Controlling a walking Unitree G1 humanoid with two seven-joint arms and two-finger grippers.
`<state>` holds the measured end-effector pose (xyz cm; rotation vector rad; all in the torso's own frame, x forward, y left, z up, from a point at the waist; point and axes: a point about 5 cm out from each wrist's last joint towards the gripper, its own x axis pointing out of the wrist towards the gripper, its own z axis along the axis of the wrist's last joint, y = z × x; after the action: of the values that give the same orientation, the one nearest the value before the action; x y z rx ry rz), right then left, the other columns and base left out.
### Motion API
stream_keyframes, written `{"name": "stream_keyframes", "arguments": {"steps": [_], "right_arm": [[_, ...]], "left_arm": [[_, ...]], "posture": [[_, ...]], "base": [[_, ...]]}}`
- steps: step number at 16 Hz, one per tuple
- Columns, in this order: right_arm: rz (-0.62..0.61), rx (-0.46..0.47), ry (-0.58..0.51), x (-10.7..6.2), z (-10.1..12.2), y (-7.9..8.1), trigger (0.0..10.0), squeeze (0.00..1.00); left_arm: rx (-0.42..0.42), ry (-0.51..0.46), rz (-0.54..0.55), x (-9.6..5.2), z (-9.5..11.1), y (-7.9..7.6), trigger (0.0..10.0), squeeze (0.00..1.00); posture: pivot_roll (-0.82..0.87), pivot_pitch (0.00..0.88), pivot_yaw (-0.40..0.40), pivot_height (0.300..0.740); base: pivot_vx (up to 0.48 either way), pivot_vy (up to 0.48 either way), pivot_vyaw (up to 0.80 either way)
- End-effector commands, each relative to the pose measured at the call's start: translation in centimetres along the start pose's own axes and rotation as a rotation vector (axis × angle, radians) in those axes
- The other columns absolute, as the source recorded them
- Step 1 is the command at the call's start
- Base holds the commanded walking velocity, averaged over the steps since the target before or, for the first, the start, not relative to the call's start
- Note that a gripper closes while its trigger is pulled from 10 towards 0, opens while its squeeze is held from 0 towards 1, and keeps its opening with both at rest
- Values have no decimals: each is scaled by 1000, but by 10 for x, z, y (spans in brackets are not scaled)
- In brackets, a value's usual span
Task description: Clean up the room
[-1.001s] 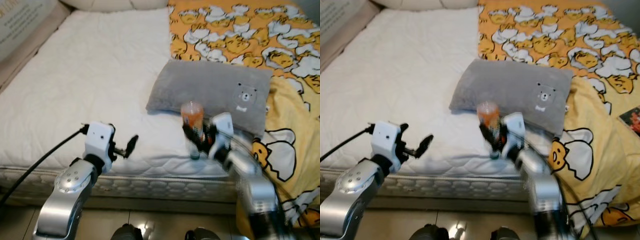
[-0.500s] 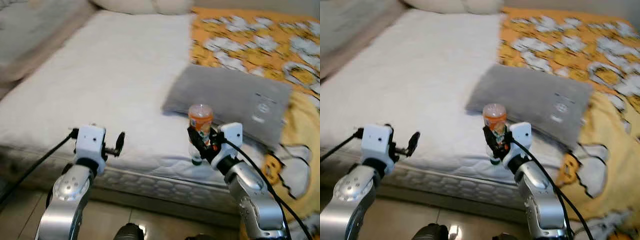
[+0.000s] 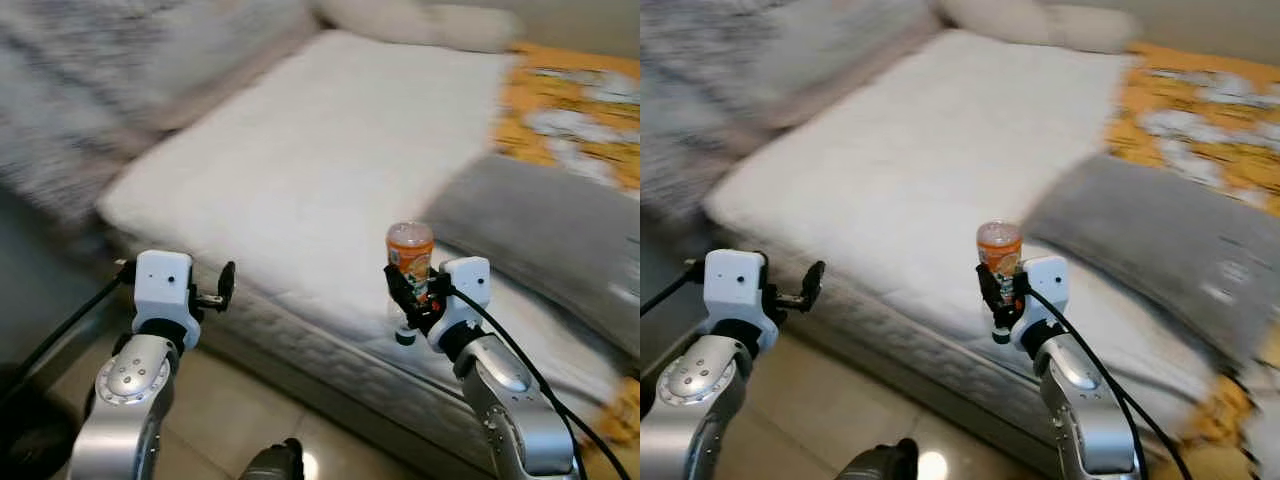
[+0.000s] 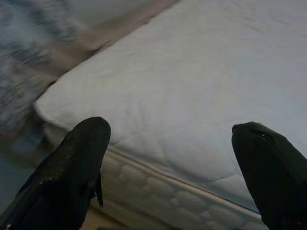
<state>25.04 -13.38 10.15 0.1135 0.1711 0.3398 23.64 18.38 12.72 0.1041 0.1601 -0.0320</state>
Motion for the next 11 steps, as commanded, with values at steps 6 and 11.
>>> {"name": "stream_keyframes", "arguments": {"steps": [6,11], "right_arm": [[6,-5,-17,6,8,9,10000,0],[-20,16,22,-1,-3,10,10000,0]], "left_arm": [[82,-1,-15,2,-3,-1,10000,0],[46,-16,-32,-3,-3,-5,10000,0]], "posture": [[-58,38,37,740],[-57,37,25,740]], "base": [[0,0,800],[48,0,800]]}}
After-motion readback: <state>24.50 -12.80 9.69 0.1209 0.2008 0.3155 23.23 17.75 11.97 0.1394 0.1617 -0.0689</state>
